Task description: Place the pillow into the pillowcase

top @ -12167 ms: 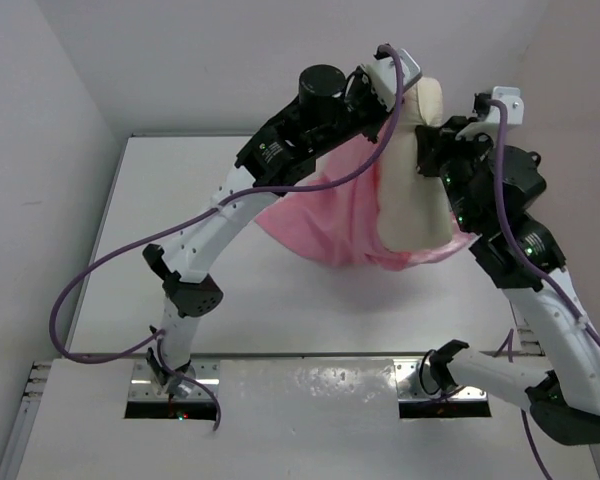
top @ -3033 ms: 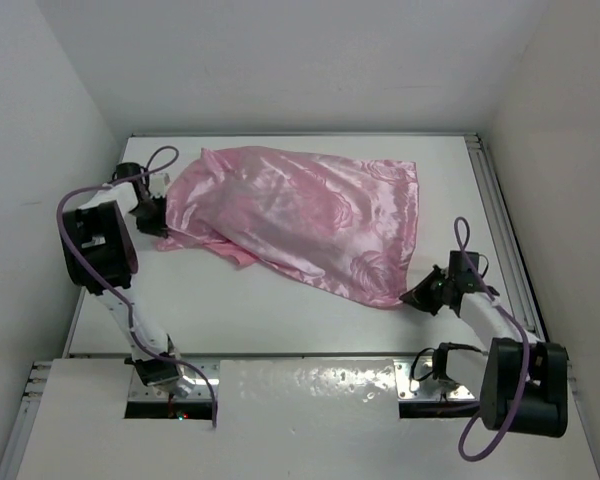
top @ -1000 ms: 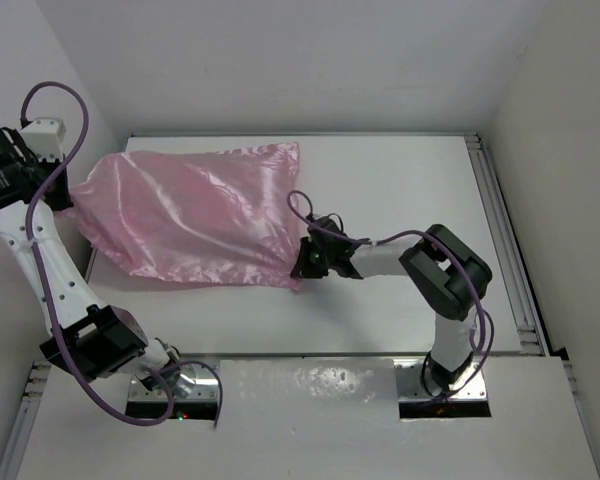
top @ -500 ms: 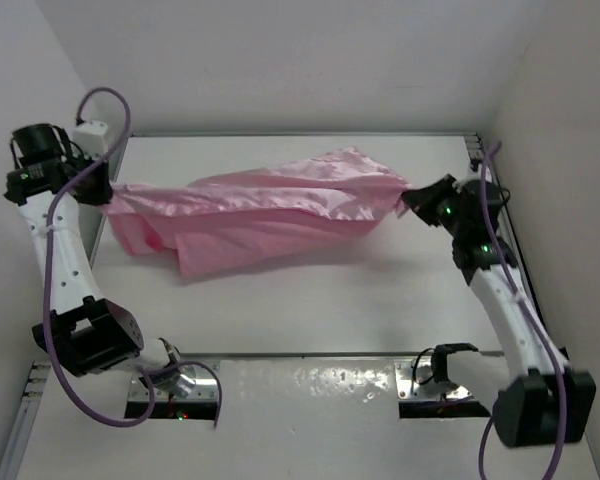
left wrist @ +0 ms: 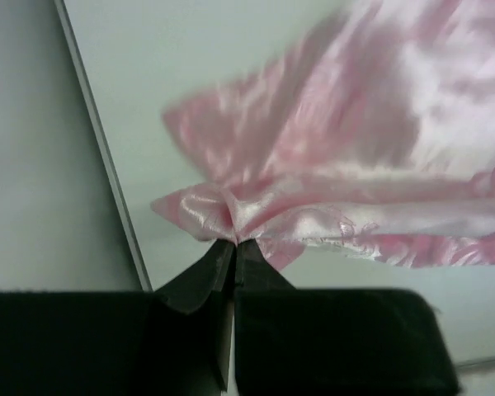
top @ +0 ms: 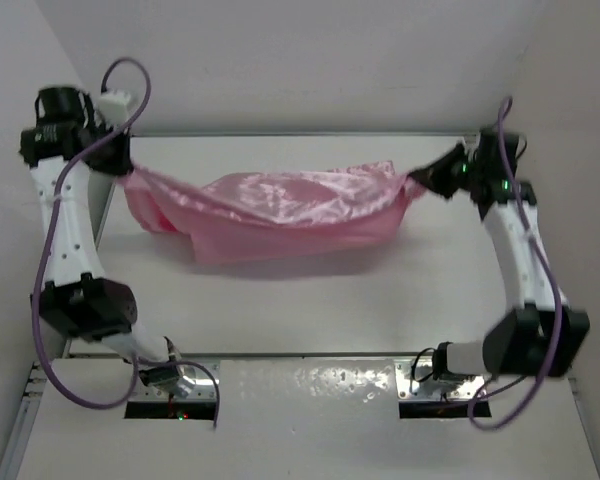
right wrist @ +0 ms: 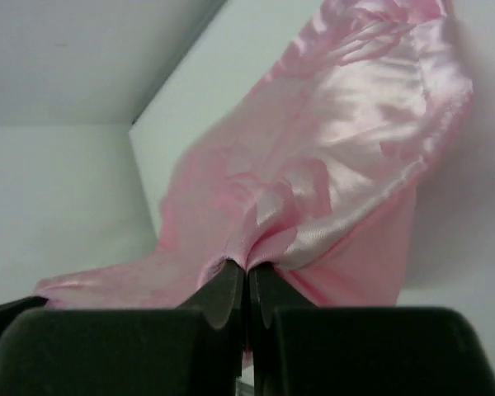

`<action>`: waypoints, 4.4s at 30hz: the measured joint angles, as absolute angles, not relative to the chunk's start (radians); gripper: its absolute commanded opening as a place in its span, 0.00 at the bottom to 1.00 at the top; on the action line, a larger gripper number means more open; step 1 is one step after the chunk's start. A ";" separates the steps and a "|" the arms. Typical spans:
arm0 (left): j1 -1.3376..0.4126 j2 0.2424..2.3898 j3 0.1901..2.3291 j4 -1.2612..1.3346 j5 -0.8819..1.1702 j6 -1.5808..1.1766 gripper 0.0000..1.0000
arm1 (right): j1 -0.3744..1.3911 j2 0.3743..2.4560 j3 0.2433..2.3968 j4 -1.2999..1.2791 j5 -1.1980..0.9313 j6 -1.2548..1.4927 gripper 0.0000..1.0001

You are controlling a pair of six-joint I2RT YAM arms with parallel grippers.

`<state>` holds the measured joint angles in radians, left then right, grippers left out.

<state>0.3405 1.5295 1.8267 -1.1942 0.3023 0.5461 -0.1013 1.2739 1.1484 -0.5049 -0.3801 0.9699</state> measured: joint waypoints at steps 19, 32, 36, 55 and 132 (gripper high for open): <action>0.048 1.720 2.156 -0.578 0.205 0.247 0.00 | -0.315 1.391 1.522 -0.167 -0.509 1.218 0.00; 0.217 1.185 0.942 -0.853 0.165 0.549 0.00 | -0.312 0.535 0.324 -0.535 -0.511 1.012 0.00; 0.294 1.075 0.865 -0.964 0.125 0.631 0.00 | -0.313 0.363 0.273 -0.653 -0.486 0.978 0.00; 0.456 0.891 0.768 -1.075 0.028 0.846 0.81 | -0.318 0.421 0.396 -0.973 -0.056 0.970 0.89; 0.172 1.812 1.828 -0.649 -0.097 0.236 1.00 | -0.086 1.221 1.007 -0.615 0.184 0.583 0.99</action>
